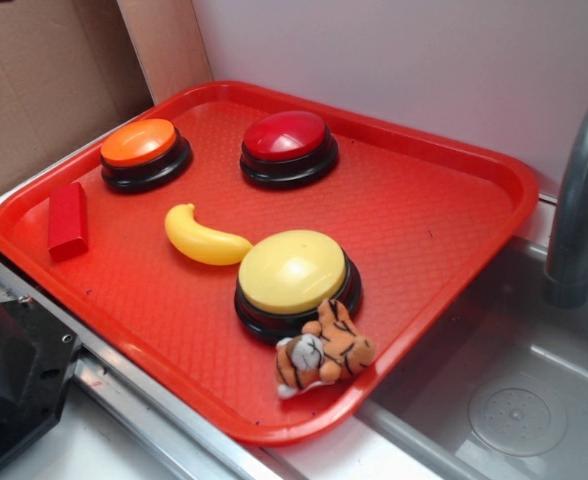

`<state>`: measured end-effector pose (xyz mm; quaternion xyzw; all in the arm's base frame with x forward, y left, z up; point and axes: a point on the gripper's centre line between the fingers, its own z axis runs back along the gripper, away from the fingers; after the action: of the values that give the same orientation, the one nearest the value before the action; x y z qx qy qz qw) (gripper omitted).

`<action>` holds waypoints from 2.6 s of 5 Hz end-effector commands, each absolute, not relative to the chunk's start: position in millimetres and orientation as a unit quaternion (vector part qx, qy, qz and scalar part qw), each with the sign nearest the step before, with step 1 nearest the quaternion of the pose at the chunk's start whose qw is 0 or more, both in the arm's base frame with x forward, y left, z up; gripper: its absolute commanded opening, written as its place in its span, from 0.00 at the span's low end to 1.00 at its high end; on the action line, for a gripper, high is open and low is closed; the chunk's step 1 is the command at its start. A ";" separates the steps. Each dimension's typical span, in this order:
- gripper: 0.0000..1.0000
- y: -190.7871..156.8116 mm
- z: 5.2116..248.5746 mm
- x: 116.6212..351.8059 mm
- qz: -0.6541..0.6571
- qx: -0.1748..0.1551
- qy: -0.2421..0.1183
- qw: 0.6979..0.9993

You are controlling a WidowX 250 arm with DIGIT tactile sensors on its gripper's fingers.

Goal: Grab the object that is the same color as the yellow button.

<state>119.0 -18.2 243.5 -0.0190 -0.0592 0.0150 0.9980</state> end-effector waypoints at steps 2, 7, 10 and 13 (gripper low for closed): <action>1.00 -19.3 229.5 129.1 0.098 -0.052 -0.055 0.992; 1.00 5.5 63.7 183.6 0.525 0.054 -0.084 0.845; 1.00 14.7 11.5 196.3 0.531 -0.028 -0.026 0.847; 0.00 15.7 42.5 211.8 0.401 0.005 -0.057 0.914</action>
<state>204.9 11.7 32.1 0.0137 -0.0322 0.4033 0.9144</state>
